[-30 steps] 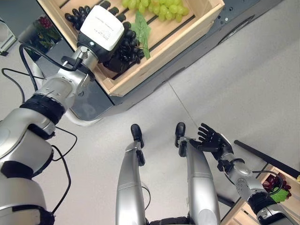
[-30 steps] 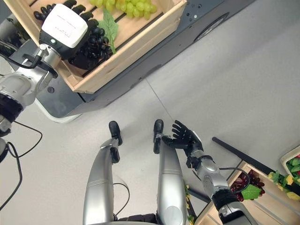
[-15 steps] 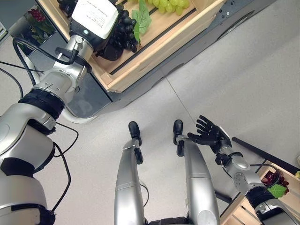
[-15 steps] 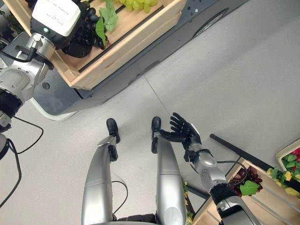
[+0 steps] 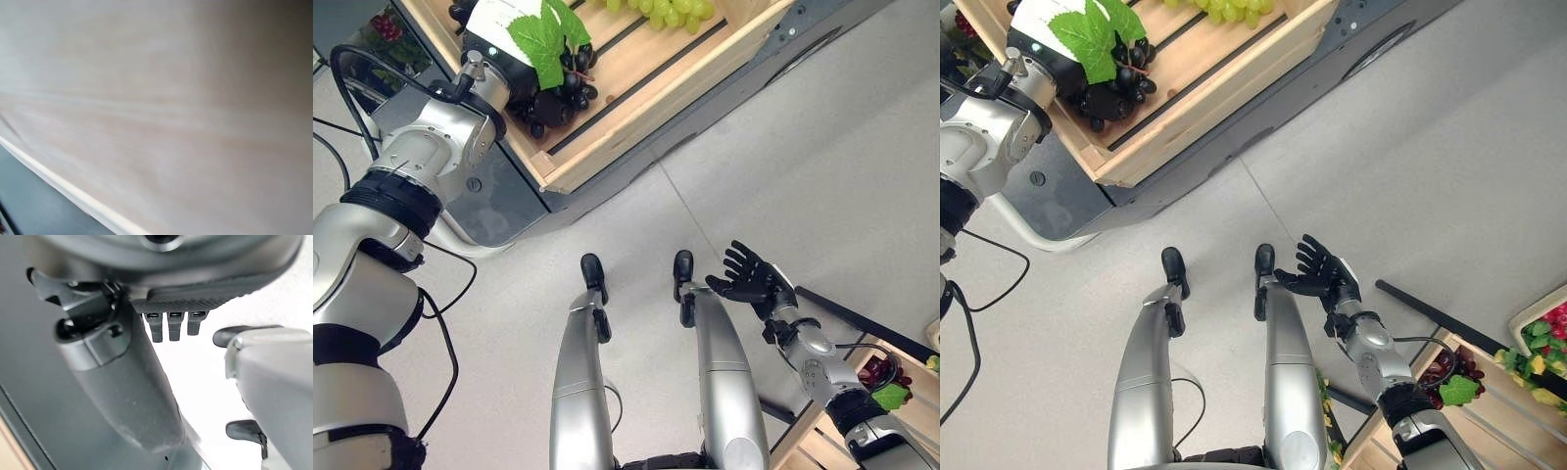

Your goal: Pick up the fruits from the basket on one side to the basket on the other side

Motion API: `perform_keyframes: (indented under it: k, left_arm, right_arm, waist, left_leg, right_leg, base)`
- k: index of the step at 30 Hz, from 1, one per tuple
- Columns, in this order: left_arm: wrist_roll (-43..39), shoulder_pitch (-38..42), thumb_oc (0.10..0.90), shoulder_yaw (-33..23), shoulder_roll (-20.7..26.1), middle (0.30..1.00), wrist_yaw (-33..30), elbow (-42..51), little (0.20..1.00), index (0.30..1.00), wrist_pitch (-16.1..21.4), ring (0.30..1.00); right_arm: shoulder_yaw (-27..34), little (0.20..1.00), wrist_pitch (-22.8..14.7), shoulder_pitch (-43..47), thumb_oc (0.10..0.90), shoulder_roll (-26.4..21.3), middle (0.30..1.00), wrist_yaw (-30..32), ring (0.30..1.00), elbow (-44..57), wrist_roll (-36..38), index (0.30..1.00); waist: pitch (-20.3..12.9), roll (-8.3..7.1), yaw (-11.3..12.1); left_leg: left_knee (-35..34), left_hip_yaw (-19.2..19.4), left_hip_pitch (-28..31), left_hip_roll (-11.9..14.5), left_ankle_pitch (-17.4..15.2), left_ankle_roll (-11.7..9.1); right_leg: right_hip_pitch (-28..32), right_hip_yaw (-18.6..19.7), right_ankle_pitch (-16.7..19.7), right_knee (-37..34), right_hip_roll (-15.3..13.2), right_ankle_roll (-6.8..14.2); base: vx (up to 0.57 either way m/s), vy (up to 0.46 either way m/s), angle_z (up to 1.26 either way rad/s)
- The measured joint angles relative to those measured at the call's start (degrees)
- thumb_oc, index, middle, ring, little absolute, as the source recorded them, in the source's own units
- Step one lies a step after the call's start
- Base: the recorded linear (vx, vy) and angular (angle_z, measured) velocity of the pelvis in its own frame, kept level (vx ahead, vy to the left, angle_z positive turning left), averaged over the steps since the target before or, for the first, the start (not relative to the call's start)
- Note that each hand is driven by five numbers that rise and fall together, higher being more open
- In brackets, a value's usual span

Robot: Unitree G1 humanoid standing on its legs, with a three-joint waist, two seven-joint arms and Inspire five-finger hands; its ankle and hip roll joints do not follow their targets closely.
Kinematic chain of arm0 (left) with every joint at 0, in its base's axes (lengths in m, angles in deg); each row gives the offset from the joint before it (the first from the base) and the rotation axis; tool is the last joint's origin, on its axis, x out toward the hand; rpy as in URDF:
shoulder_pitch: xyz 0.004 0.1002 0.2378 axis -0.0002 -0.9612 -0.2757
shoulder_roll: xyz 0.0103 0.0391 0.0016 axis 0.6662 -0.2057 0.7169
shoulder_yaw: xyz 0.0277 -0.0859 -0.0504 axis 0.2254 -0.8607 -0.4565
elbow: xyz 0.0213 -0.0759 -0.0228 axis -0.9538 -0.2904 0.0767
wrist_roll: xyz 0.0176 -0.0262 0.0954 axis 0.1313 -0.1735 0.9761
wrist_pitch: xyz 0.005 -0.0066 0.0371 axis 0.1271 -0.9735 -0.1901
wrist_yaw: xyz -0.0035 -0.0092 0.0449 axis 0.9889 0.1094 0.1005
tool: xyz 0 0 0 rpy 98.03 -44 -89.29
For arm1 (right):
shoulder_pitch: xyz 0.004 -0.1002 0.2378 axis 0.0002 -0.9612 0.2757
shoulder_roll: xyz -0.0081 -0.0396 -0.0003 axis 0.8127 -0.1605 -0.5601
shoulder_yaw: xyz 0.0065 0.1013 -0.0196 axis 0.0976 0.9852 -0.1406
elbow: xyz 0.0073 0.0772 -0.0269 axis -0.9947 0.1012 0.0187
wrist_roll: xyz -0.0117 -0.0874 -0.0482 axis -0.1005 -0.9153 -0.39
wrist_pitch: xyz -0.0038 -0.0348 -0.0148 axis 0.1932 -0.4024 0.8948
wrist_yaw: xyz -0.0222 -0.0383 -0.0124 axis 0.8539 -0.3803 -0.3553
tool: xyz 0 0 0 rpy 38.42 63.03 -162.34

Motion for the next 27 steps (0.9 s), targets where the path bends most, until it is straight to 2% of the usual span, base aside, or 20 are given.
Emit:
perform_keyframes:
  k: [5,9,11,14,17,21,23,25,27]
  left_arm:
    - [-0.92,-0.30,0.400,1.71,-0.18,0.300,3.79,-1.10,0.300,0.300,3.27,0.300]
    - [-0.75,-2.36,0.400,2.59,-0.29,0.300,3.53,-0.50,0.300,0.300,4.67,0.300]
    - [-0.67,-3.30,0.400,2.60,-0.35,0.300,1.87,-0.09,0.300,0.300,5.12,0.300]
    - [-0.79,-5.96,0.400,2.32,-0.23,0.300,-5.51,-0.08,0.300,0.300,5.07,0.300]
    - [-3.74,-11.47,0.400,-3.01,-0.32,0.300,-12.47,0.23,0.300,0.300,5.11,0.300]
    - [-11.48,-22.11,0.400,-16.87,-3.27,0.300,-19.75,0.72,0.300,0.300,7.05,0.300]
    - [-15.48,-24.95,0.400,-20.93,-4.33,0.300,-20.89,0.84,0.300,0.300,8.43,0.300]
    - [-20.20,-28.01,0.400,-27.60,-7.02,0.300,-21.01,1.63,0.300,0.300,8.86,0.300]
    - [-25.29,-29.53,0.400,-29.84,-8.70,0.300,-21.00,1.87,0.300,0.300,8.92,0.300]
  right_arm:
    - [0.12,0.900,-0.05,-0.03,0.800,0.07,0.900,-0.01,0.900,0.48,0.81,0.900]
    - [0.22,0.900,-0.18,-0.76,0.800,0.19,0.900,-0.02,0.900,1.26,2.16,0.900]
    - [0.62,0.900,-0.41,-1.88,0.800,0.17,0.900,-0.03,0.900,2.53,2.16,0.900]
    - [0.69,0.900,-0.48,-3.74,0.800,0.34,0.900,-0.02,0.900,3.57,2.13,0.900]
    - [0.72,0.900,-0.70,-5.73,0.800,0.97,0.900,0.01,0.900,4.55,2.08,0.900]
    - [0.71,0.900,-1.62,-7.86,0.800,3.54,0.900,2.10,0.900,5.80,1.33,0.900]
    - [0.70,0.900,-2.33,-8.82,0.800,3.91,0.900,2.92,0.900,7.85,-0.68,0.900]
    - [1.20,0.900,-3.29,-9.06,0.800,4.79,0.900,4.12,0.900,9.79,-1.87,0.900]
    - [1.14,0.900,-3.30,-9.45,0.800,5.02,0.900,4.75,0.900,12.23,-2.67,0.900]
  waist:
    - [0.02,-0.20,-1.06]
    - [0.02,-0.21,-1.51]
    - [0.01,-0.22,-1.54]
    - [0.01,-0.21,-1.46]
    - [0.01,-0.21,-1.42]
    - [0.04,-0.22,-0.60]
    - [0.04,-0.22,-0.14]
    - [0.03,-0.20,0.90]
    - [-0.01,-0.15,1.22]
  left_leg:
    - [0.11,0.13,2.25,-0.15,-0.22,0.24]
    - [-0.04,0.27,4.69,-0.13,-0.32,0.31]
    - [-0.13,0.29,5.44,0.02,-0.49,0.33]
    - [-0.11,0.33,6.90,0.18,-0.45,0.25]
    - [-0.50,0.40,9.08,0.26,-0.54,0.10]
    - [-2.27,0.78,14.84,0.40,-0.63,-0.13]
    - [-3.54,0.92,17.56,0.50,-0.58,-0.17]
    - [-5.73,1.44,21.06,0.52,-0.53,-0.49]
    - [-8.25,1.66,24.71,0.27,-0.07,-0.55]
  right_leg:
    - [2.46,-0.07,0.00,0.03,-0.28,0.05]
    - [4.66,-0.02,-0.04,-0.09,-0.33,0.06]
    - [5.27,0.05,-0.14,-0.18,-0.21,-0.06]
    - [6.56,0.09,-0.21,0.00,0.05,-0.18]
    - [8.56,0.01,-0.27,-0.18,0.16,-0.28]
    - [14.01,0.10,-0.33,-1.81,0.43,-0.26]
    - [16.77,0.14,-0.29,-3.05,0.56,-0.22]
    - [19.95,0.42,-0.34,-4.92,0.56,0.00]
    - [23.27,0.52,-0.13,-6.85,0.58,0.28]
  base:
    - [0.00,0.000,0.00]
    - [0.00,-0.008,-0.02]
    - [-0.01,-0.017,-0.04]
    - [0.00,-0.008,-0.01]
    - [0.00,0.000,0.00]
    - [0.00,-0.011,-0.03]
    - [0.00,-0.003,-0.04]
    - [0.04,0.010,-0.08]
    - [0.05,0.024,-0.03]
